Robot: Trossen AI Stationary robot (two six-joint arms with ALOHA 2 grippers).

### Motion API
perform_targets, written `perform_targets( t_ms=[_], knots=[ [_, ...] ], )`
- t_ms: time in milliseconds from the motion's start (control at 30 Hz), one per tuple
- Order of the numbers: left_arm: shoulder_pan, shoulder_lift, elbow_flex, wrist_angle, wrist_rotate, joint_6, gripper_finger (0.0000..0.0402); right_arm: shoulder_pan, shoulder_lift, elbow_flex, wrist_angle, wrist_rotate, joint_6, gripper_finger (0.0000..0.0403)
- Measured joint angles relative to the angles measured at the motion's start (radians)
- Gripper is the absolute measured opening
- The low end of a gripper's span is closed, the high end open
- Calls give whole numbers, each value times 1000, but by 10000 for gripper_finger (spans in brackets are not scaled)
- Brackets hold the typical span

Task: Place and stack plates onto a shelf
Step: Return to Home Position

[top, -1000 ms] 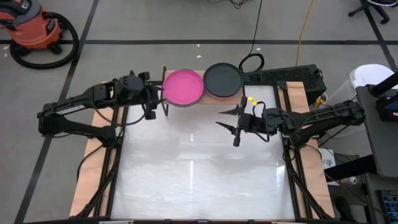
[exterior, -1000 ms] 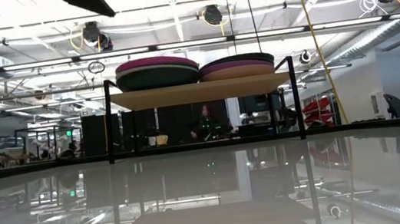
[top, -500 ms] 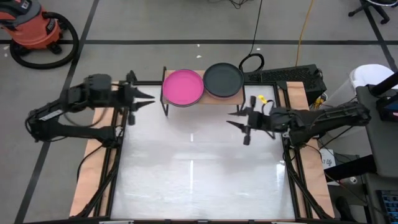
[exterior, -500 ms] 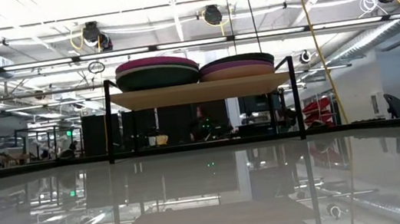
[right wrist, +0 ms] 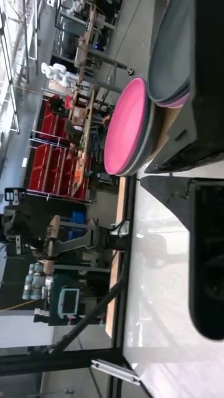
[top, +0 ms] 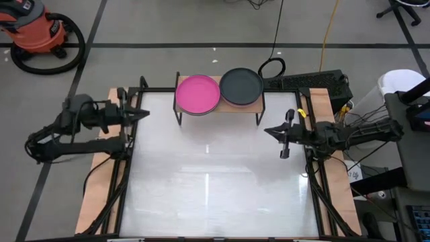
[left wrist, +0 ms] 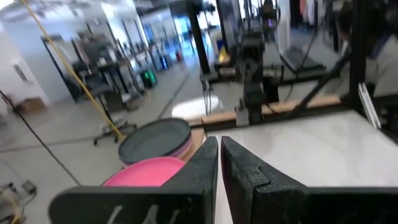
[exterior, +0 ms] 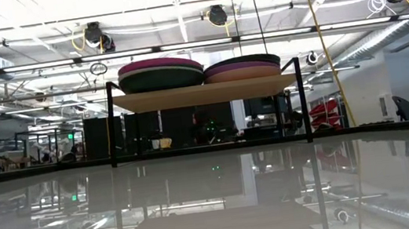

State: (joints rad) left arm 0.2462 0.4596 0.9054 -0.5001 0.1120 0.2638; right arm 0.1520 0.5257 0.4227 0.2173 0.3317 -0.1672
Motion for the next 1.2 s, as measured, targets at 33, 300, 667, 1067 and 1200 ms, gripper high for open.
perform_targets(
  t_ms=[33,300,667,1067,1200],
  knots=[
    [0,-34,-47,39,0,-8,24,0,-18,-17,2,0,-2,2],
    [0,-281,-360,193,26,-42,24,0,-112,-100,4,-71,7,1],
    [0,-436,-508,227,85,-111,24,0,-174,-227,61,-71,32,0],
    [0,-451,-805,599,151,-204,24,0,-189,-402,255,-71,31,0],
    [0,-449,-896,673,151,-233,24,0,-187,-403,226,-74,62,0]
  ],
)
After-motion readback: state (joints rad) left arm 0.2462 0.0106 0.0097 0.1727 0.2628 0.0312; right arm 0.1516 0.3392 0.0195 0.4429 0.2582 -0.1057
